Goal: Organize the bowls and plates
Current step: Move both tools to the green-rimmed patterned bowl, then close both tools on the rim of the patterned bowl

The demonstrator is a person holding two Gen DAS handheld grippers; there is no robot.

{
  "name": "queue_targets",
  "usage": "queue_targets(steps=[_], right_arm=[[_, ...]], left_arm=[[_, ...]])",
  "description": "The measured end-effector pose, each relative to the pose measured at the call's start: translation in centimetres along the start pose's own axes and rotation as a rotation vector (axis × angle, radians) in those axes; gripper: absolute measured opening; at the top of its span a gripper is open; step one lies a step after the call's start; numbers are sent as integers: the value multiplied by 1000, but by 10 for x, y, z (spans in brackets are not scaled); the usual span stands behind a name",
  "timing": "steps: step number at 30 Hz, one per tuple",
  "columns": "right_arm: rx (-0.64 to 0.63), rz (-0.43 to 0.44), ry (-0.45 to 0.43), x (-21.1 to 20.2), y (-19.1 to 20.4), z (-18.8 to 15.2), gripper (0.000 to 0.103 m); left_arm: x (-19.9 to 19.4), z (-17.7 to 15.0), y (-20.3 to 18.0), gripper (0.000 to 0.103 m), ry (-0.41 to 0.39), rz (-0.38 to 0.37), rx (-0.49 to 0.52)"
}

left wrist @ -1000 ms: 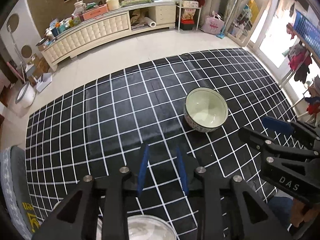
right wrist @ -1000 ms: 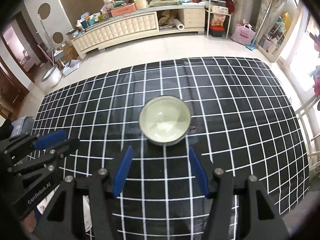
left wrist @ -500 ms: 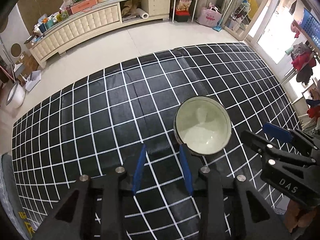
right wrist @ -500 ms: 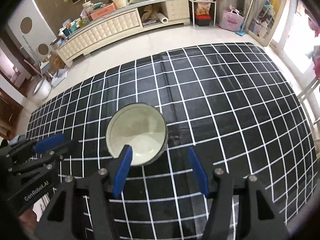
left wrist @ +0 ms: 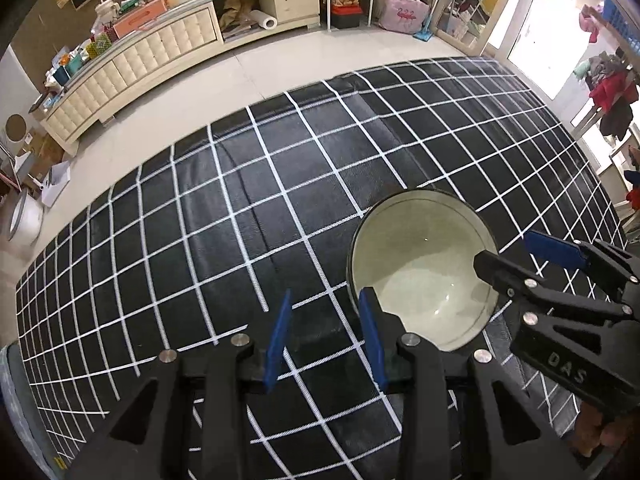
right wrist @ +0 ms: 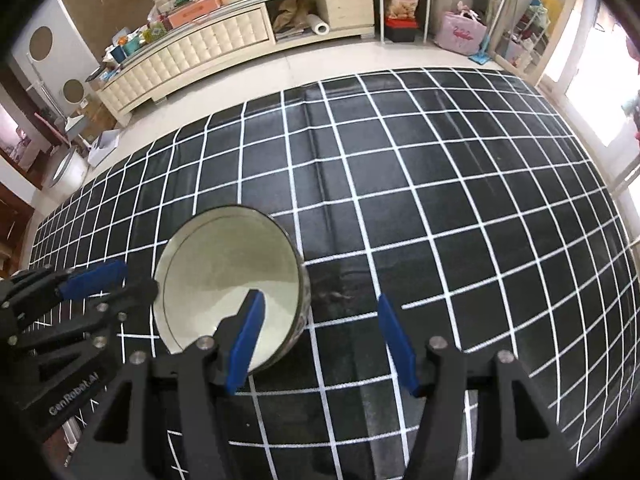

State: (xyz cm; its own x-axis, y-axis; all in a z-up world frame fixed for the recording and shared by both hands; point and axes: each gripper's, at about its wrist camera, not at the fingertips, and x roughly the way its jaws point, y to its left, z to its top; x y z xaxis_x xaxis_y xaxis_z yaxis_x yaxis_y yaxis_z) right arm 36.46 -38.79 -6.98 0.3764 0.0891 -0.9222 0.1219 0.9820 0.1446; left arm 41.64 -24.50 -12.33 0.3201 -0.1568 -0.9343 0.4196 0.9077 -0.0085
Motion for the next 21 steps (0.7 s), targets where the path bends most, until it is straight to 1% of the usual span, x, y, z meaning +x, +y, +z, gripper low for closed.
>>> queue_targets(steps=[2,4,6,8,9,12,13,14,16,21], right_arm=[[9,6,-4,2,-2,1,63],[2,6,-7,4,0,3,63],[-8,6,-5,7,2,3,62],[-10,12,3,11,4,2,53],[-10,19,12,13,4,1,51],[-15,31,17,15,4,0,41],[-14,50,14,16,3,-1,30],[-12,73,14,16,1,-1,24],[-11,96,22,16,1,-2,21],[-49,65,21,15,7,-4,19]], left_arm=[[7,1,-1,32,21,-26,0],[12,0,-6,32,24,-23,25],[14,0,-10,28,24,-18,49],[17,0,-11,24,23,-26,55],[17,0,-11,22,26,-27,54],[20,1,-12,18,33,-40,54],[20,1,-13,17,35,-42,57],[21,1,-14,15,39,-41,59],[22,1,-17,15,40,-28,65],[24,1,-21,15,37,3,86]])
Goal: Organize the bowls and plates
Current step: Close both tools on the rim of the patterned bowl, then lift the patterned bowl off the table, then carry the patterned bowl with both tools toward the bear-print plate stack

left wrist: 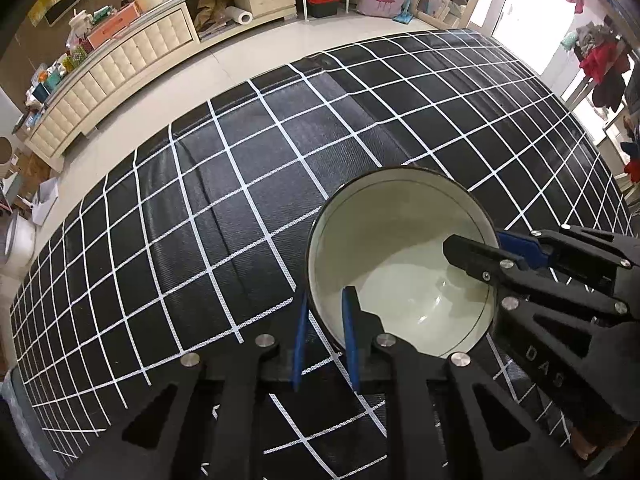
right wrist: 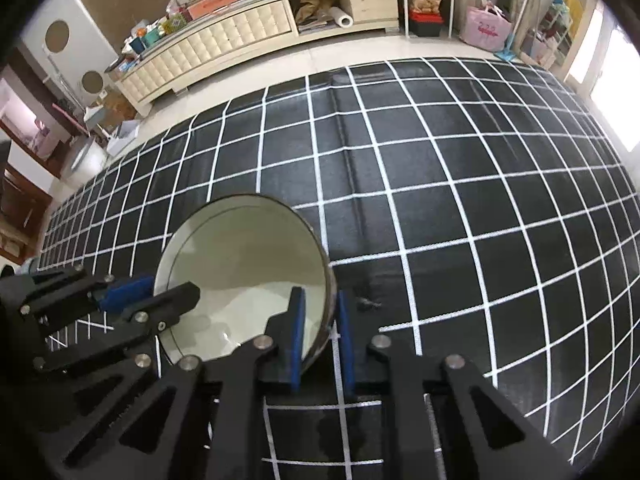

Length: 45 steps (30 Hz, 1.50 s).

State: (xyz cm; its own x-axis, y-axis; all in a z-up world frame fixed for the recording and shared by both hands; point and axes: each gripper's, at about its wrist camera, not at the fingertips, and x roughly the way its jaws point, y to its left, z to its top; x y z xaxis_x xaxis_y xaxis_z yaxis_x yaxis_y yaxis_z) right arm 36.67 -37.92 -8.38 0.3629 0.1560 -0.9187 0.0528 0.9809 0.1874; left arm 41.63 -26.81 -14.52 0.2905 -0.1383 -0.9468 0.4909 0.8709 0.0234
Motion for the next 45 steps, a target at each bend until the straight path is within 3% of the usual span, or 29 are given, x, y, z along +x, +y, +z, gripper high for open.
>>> queue_targets(steps=[8,12,27,37,45], right_arm=[[-6,-5,-9,-10,11,-4,17],[-39,-4,-40,-26,20,-10,17],[-20,75,-83,-68,51,-26,15],[-74,87,-120,-107,92,-50,14],[-109,108,-87,-112,122,-86,14]], left_arm=[[-3,-4,-1,13,6,15,22],[-11,-11,7,10,18,6,-17],[-84,-39,19,10,-52,95,-36],[-138,-90,40,10,-99,79,-99],[-158,-147,53,10,-90,75,-159]])
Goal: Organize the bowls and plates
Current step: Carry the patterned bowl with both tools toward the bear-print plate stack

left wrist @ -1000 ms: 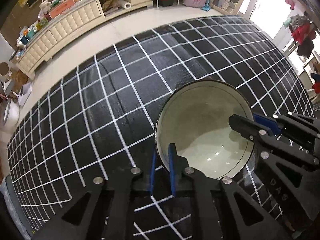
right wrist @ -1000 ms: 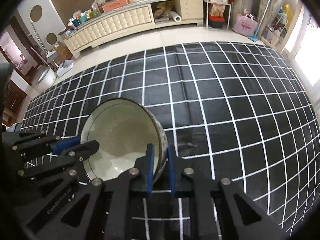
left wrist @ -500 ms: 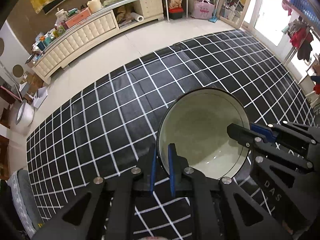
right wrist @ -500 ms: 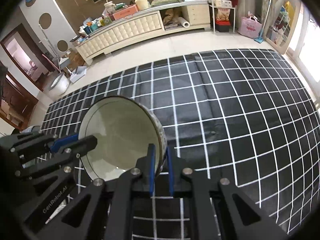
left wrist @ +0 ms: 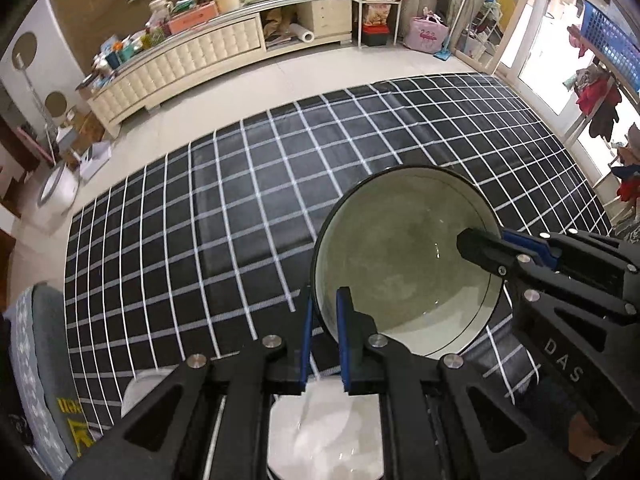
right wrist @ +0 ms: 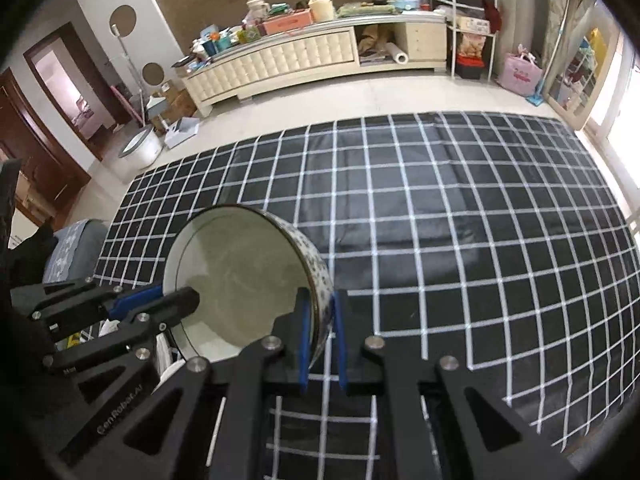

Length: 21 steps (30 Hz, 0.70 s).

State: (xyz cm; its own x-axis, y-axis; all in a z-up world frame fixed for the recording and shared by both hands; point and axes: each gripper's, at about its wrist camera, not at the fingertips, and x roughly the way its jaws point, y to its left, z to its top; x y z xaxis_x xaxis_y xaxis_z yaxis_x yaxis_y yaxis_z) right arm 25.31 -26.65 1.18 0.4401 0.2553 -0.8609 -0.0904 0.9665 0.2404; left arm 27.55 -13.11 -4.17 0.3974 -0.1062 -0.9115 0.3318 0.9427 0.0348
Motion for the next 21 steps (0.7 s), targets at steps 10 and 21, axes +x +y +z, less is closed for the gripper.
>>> queue_targets(steps=[10,21], right_arm=[[-52,17,53,2,41,-42,14],[-89,17,145,33,65,-67,14]], left_arm=[[-27,-64,22,10,4,8,-53],[-10,-114,49,10,73,-2,-149]])
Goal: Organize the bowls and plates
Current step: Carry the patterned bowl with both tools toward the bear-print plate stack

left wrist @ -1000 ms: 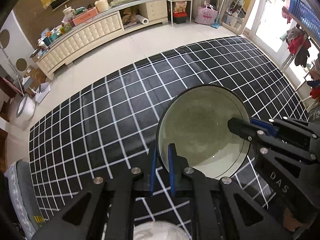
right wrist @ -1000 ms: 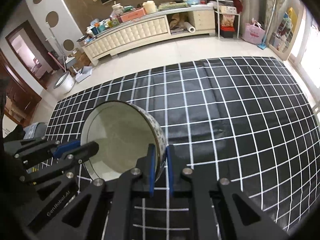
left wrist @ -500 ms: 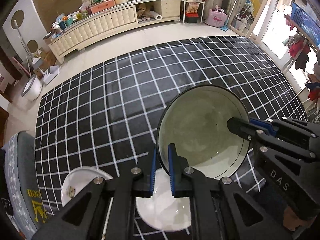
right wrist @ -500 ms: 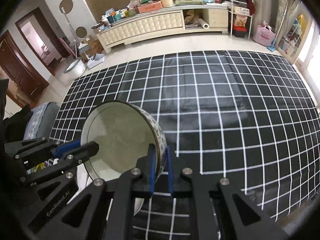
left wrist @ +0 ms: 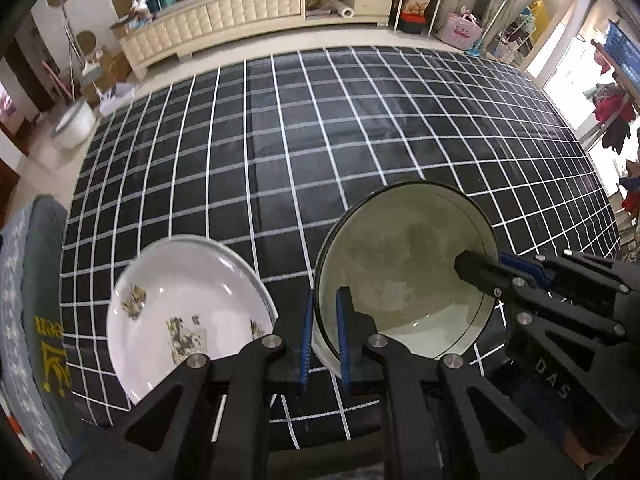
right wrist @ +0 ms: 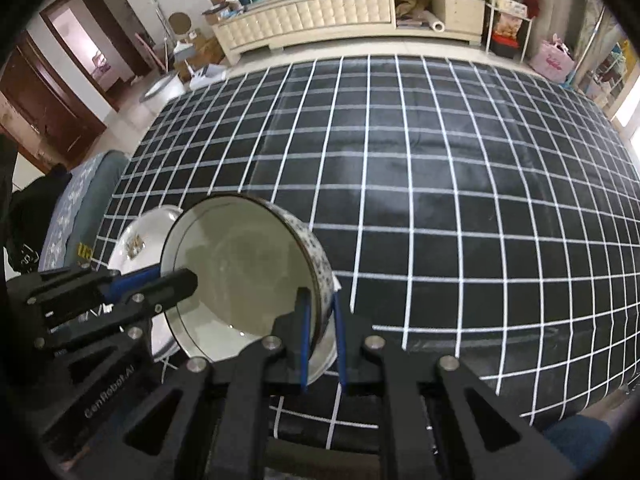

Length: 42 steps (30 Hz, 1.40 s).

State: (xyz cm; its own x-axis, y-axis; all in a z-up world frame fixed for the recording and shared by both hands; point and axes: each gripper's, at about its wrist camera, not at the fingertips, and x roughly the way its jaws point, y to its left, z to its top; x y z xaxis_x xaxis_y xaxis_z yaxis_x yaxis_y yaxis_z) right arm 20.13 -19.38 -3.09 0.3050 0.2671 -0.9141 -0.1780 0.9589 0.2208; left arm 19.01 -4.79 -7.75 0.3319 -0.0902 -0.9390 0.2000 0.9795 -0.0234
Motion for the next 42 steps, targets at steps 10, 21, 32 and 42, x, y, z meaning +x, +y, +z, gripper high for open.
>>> queue_targets(steps=[10,21,32,42], right_arm=[[13,10,56,8,-2,-9,14],[-6,-2,76,6,-2,-3,17],[-44,-114,9,-2,2,2,41],[16,-78,29,8,-6,5,43]], left_arm=[[15,-18,-2,10,33,0,1],[18,-12,8,10,31,-57,7],[21,-7,20,20,-3,-62,-17],[30,-2,20,36,-2,-63,-15]])
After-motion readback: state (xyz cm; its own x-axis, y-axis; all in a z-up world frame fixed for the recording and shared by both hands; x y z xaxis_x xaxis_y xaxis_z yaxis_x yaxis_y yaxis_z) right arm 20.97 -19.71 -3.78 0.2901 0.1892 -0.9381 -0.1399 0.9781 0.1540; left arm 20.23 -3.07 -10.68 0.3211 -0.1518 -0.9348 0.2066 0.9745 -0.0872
